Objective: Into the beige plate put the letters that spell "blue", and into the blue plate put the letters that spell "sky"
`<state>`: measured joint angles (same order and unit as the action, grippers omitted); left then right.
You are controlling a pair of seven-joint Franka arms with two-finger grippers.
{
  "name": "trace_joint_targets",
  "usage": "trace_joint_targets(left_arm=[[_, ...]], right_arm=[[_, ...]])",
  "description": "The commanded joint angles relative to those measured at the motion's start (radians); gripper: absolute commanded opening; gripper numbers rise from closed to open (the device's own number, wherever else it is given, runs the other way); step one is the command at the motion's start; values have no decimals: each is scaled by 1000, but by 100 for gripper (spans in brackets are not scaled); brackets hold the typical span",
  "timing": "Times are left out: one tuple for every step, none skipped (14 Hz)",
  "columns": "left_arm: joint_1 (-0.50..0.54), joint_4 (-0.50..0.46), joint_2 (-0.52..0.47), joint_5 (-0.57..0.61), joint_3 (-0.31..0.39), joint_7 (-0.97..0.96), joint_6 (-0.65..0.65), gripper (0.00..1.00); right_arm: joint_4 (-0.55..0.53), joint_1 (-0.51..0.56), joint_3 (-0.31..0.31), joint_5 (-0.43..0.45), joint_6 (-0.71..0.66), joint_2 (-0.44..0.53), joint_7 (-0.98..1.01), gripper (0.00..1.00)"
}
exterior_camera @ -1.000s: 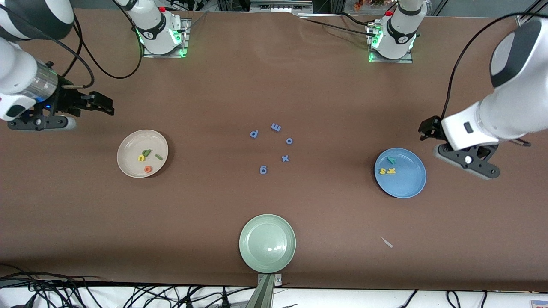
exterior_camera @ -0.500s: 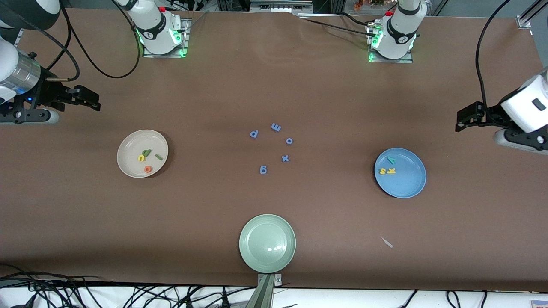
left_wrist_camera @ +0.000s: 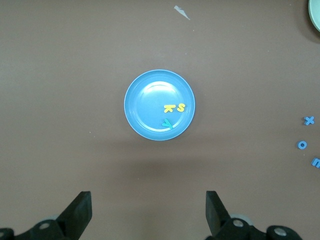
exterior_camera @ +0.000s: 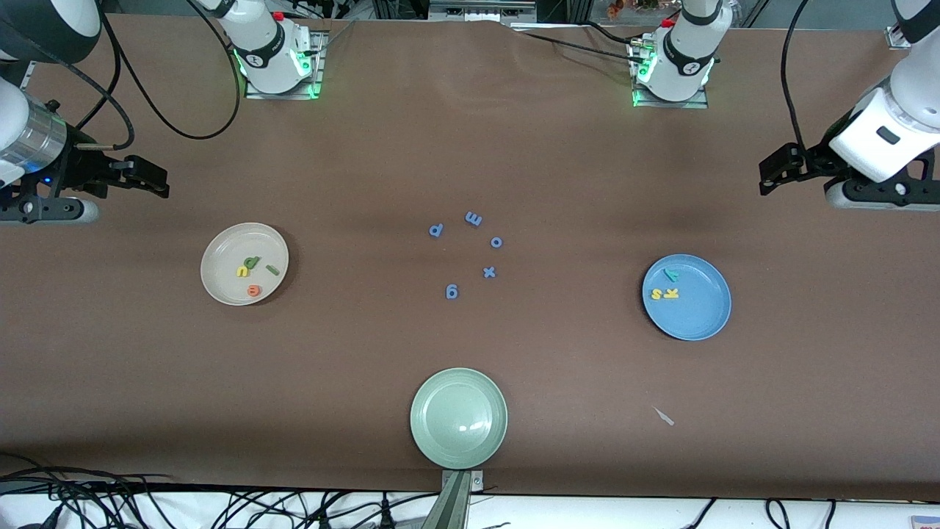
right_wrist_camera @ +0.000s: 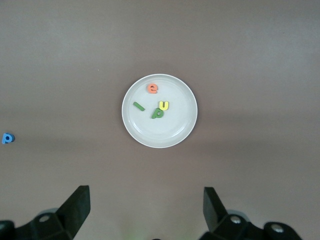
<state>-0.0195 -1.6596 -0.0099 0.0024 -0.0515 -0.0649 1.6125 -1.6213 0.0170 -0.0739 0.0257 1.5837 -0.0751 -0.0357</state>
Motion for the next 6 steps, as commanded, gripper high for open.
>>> trace_joint_targets(left_arm=[[0, -9, -7, -27, 15, -9, 15, 100], [-2, -5, 1, -27, 15, -10, 17, 100], [-2, 3, 4, -27, 13, -12, 17, 100], [-2, 3, 4, -25, 13, -13, 15, 100], [-2, 3, 4, -25, 13, -13, 15, 100], [-2, 3, 4, -25, 13, -13, 15, 100]], right_arm=[[34, 11, -14, 7, -27, -12, -12, 100], [34, 11, -14, 7, -27, -12, -12, 100], [34, 12, -14, 7, -27, -14, -13, 100], [31, 12, -14, 7, -27, -14, -4, 100], [31, 12, -14, 7, -27, -14, -9, 100], [31, 12, -14, 7, -27, -14, -13, 100]])
